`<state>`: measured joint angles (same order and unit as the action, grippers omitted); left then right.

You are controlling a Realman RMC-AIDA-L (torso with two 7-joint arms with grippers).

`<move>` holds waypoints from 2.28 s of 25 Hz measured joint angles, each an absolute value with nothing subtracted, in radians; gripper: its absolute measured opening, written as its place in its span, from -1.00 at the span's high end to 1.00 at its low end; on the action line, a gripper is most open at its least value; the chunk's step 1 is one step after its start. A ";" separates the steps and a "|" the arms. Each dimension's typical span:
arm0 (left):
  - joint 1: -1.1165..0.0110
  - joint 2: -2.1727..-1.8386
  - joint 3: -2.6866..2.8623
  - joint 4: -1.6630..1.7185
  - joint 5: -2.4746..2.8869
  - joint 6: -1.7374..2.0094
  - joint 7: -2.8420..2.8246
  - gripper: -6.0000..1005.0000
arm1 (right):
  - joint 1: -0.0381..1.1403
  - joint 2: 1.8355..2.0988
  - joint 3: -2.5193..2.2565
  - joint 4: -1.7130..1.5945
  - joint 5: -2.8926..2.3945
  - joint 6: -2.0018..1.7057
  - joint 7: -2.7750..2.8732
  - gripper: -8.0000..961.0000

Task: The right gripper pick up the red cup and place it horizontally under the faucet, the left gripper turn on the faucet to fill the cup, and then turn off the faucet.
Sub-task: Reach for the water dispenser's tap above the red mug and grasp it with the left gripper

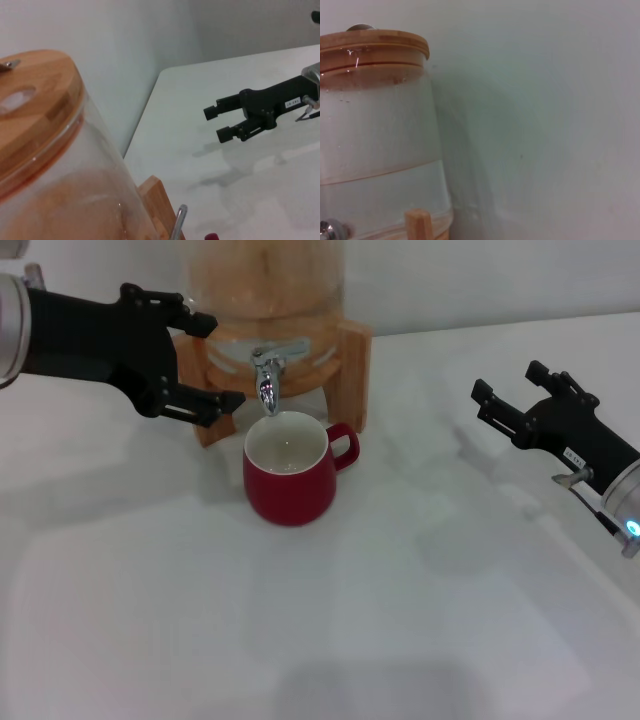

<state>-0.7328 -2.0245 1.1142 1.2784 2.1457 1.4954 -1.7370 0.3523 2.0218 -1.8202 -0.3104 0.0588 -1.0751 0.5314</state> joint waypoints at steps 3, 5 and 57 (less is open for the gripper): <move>-0.727 -2.025 1.114 1.278 2.146 1.496 -1.731 -0.71 | 0.356 2.022 -1.803 -0.311 0.077 -1.062 0.512 -0.82; -0.726 -2.026 1.114 1.278 2.146 1.496 -1.728 -0.71 | 0.361 2.020 -1.772 -0.305 0.097 -1.041 0.486 -0.82; -0.891 -2.010 0.979 0.947 2.149 1.422 -1.396 -0.71 | 0.362 2.020 -1.774 -0.299 0.132 -0.999 0.446 -0.82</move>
<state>-0.8911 -2.0101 0.9786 0.9472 2.1489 1.4217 -1.3962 0.3616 2.0202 -1.7742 -0.2985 0.1324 -0.9987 0.4460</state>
